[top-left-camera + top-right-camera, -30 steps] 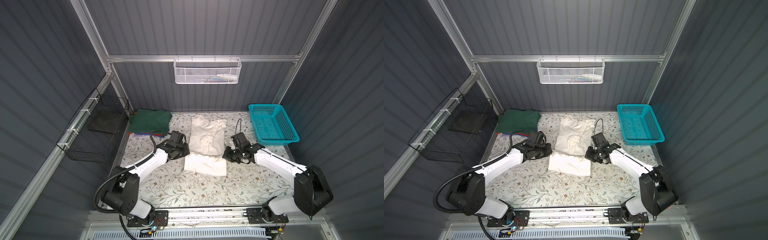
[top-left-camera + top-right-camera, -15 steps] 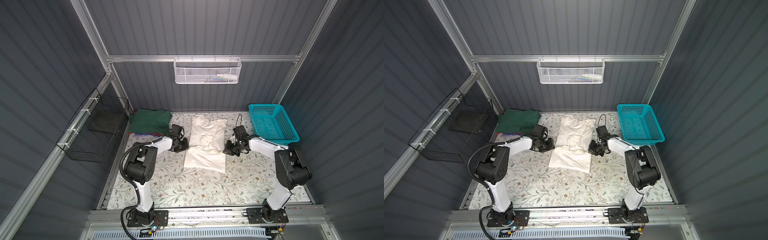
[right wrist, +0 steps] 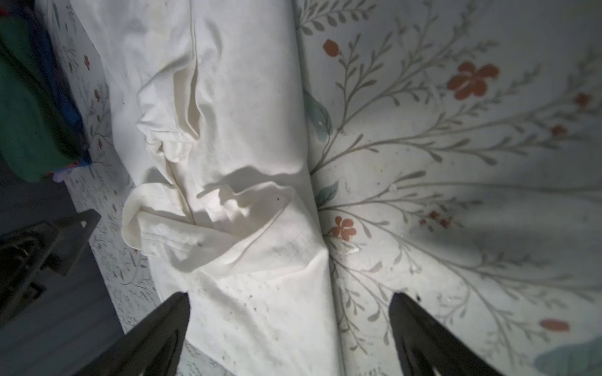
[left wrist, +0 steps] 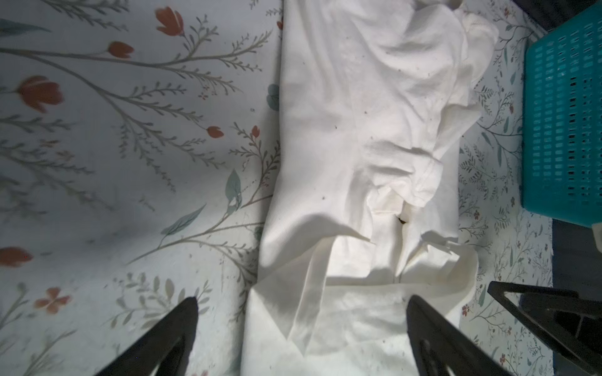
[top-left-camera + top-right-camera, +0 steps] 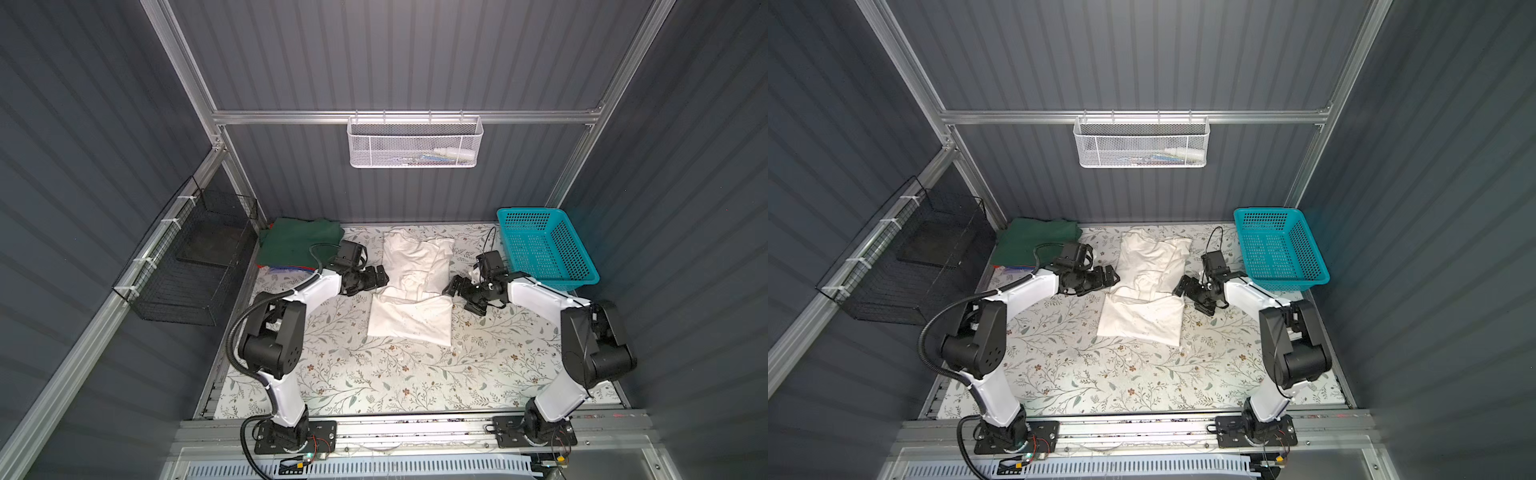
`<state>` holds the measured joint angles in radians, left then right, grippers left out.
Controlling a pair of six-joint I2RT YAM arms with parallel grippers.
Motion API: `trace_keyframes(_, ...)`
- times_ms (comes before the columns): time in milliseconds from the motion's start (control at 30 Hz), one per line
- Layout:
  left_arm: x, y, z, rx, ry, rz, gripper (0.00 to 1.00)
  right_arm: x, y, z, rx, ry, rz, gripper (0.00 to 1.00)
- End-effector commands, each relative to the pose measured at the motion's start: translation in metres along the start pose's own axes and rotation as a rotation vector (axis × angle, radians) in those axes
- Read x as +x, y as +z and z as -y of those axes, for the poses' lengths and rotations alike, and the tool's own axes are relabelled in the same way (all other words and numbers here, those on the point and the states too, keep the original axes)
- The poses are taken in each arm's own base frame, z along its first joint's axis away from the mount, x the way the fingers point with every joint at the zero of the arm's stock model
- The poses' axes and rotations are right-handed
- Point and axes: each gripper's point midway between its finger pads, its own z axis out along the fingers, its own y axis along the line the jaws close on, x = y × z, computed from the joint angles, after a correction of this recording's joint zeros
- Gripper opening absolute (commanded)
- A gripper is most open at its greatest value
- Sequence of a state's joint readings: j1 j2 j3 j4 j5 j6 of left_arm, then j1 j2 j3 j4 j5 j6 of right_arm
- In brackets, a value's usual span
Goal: Fold and stack the t-shirts
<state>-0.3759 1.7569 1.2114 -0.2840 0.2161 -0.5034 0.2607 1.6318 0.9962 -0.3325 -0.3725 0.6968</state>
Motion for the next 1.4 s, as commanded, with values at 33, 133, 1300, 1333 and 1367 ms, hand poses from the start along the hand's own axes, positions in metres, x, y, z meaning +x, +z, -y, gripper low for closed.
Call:
trace_keyframes(33,-0.003,-0.046,0.003,-0.024,0.038,0.086,1.00,0.015,-0.023,0.001,-0.023,-0.009,0.051,0.99)
trace_keyframes(133,0.011,-0.063,0.002,-0.008,0.039,0.099,1.00,0.031,-0.038,0.009,0.010,-0.016,0.078,0.99)
trace_keyframes(1300,0.172,-0.031,-0.024,0.079,-0.144,-0.161,0.67,0.133,0.016,0.018,-0.129,0.131,-0.033,0.55)
trace_keyframes(1333,0.174,-0.028,-0.026,0.075,-0.152,-0.164,0.66,0.134,0.017,0.018,-0.129,0.131,-0.035,0.54)
trace_keyframes(1367,0.175,-0.026,-0.026,0.076,-0.157,-0.169,0.65,0.134,0.018,0.018,-0.126,0.132,-0.036,0.54)
